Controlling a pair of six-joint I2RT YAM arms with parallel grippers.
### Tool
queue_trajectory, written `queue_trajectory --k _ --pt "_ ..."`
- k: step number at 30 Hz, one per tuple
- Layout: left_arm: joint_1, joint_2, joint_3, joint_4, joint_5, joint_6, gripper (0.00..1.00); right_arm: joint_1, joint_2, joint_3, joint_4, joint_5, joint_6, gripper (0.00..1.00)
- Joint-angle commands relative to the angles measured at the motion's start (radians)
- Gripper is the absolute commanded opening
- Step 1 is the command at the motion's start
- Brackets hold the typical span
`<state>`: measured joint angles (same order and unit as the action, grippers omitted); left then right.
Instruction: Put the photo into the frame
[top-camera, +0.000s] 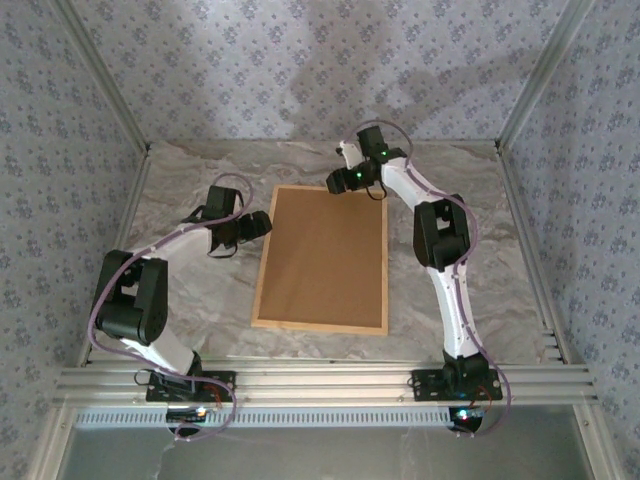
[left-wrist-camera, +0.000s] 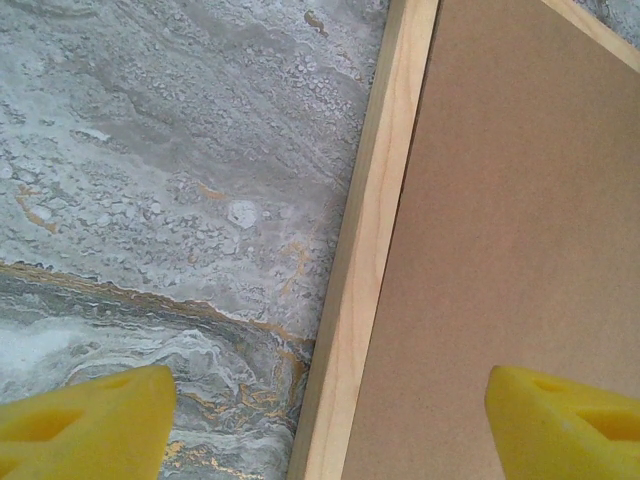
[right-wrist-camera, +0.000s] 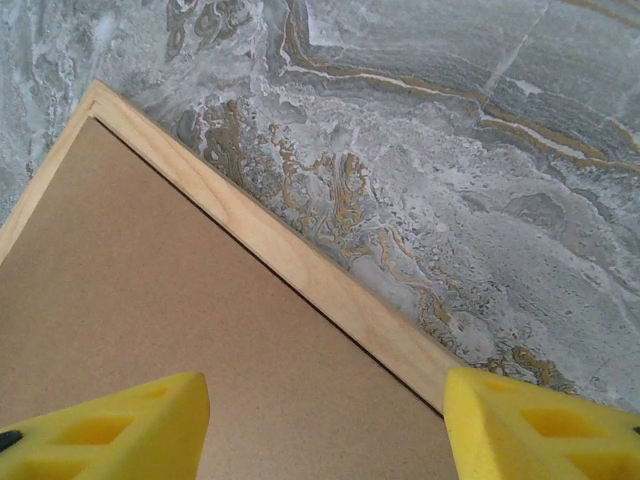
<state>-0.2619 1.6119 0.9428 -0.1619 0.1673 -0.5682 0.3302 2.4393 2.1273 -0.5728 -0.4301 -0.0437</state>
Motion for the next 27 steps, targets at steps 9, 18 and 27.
queue_trajectory --k 9,18,27 --pt "-0.003 -0.018 -0.009 -0.013 0.001 0.012 0.82 0.01 0.065 0.092 -0.12 0.013 0.011 0.64" --pt "-0.003 -0.015 -0.012 -0.013 0.001 0.016 0.82 0.012 0.084 0.117 -0.159 0.009 0.008 0.63" --pt "-0.003 -0.015 -0.009 -0.014 0.01 0.013 0.82 0.006 0.067 0.133 -0.177 -0.021 0.026 0.63"
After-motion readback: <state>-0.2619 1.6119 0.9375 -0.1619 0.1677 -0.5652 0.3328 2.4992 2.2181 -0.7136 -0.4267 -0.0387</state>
